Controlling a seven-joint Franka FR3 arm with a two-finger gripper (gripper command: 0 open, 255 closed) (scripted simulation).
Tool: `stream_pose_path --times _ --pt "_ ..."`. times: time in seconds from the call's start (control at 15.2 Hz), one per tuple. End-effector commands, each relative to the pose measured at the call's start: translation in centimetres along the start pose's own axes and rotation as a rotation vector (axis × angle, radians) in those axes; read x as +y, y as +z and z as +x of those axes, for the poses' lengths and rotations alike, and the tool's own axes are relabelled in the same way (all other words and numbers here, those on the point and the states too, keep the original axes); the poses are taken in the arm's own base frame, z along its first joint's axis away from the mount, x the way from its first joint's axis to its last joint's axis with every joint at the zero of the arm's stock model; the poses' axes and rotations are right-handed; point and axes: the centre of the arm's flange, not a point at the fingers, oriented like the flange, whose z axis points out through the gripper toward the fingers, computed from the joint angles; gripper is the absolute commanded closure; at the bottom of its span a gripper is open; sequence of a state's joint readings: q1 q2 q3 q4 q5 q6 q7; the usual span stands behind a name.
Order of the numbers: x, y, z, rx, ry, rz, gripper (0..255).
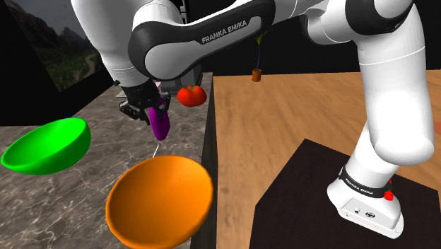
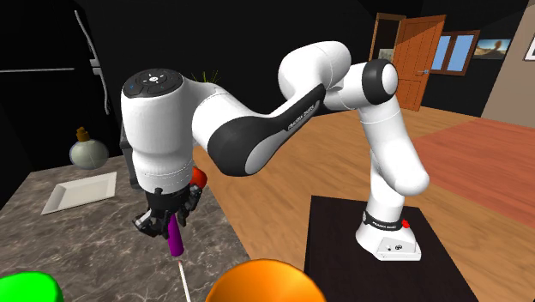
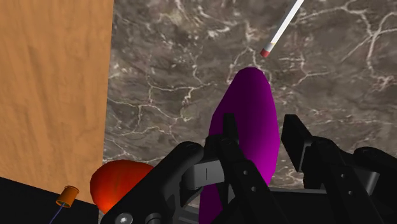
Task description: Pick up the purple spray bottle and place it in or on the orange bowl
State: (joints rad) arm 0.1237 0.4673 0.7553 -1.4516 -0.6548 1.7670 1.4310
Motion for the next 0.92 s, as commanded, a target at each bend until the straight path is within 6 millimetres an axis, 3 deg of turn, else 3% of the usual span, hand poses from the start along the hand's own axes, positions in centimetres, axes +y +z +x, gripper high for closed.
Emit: stream_pose_path --times 0.0,0.86 --pt "0.0 0.1 0.1 0.0 0.001 -0.002 255" --pt "0.5 -5.9 2.0 0.0 0.001 -0.002 255"
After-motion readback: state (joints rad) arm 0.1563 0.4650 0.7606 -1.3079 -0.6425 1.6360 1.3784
